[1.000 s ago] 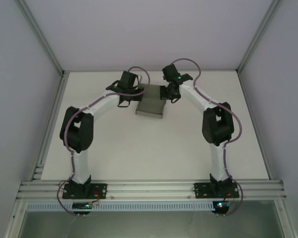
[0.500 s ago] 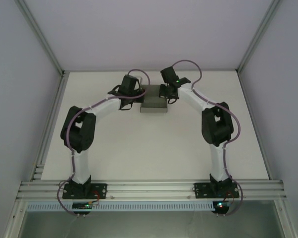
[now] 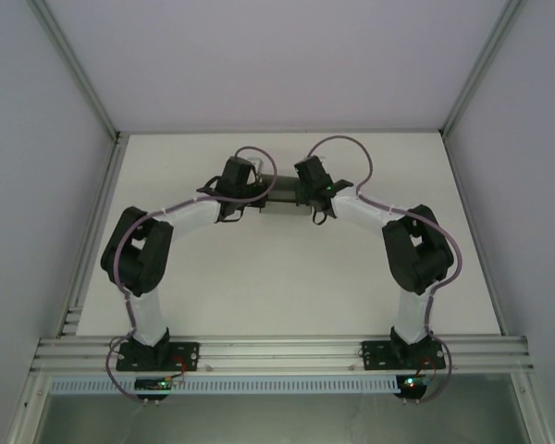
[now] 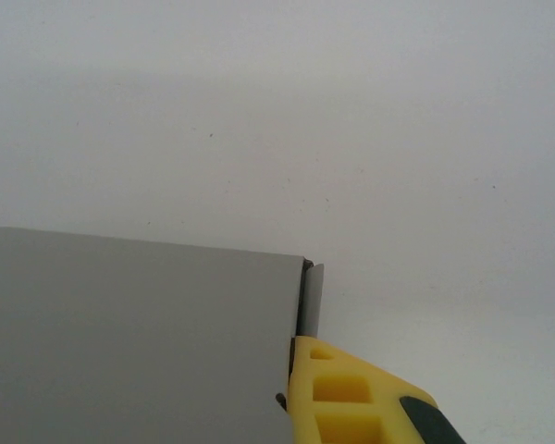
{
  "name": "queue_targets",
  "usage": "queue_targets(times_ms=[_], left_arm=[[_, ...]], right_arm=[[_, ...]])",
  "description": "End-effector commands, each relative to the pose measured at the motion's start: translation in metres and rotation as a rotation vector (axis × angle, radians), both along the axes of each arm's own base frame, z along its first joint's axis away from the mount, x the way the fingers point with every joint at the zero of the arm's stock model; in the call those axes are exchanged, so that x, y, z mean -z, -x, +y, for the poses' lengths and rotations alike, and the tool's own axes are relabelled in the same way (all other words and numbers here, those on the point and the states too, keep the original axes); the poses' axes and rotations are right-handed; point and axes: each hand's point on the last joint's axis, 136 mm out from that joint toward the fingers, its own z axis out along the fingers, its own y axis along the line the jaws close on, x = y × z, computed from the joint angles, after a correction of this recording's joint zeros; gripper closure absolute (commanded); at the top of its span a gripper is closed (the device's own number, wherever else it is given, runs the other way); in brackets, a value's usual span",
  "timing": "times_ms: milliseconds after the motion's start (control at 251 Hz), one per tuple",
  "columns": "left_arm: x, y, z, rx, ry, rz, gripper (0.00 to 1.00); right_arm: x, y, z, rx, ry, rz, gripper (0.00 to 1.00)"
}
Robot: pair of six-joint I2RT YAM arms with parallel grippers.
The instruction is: Assemble paper box
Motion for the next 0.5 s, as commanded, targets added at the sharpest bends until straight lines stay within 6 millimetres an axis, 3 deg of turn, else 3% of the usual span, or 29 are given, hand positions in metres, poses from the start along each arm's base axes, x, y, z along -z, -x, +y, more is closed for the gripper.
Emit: queue_targets(times_ms=[0,168,415,431,499], left_arm=[[0.014,0.043,-0.016,0.106,0.011,0.122,0.83],[-0.009,0.048,-0.007,0.086,-0.001,0.092,0.66],[-0.046,0.069,0.011,0.083,-0.012,0.055,0.25],[-0.048,0.07,0.012,0.083,-0.011,0.052,0.23],[-0.062,0.074,0.017,0.072,-0.007,0.033,0.12]], right_arm=[[-0.011,0.006,0.023,-0.117,0.047,-0.089,1.0],[0.005,0.018,0.014,-0.104,0.209,-0.079,1.0],[0.016,0.021,0.022,-0.156,0.181,-0.081,1.0],[0.026,0.026,0.017,-0.157,0.197,-0.063,1.0],[0.031,0.026,0.017,-0.159,0.192,-0.057,1.0]])
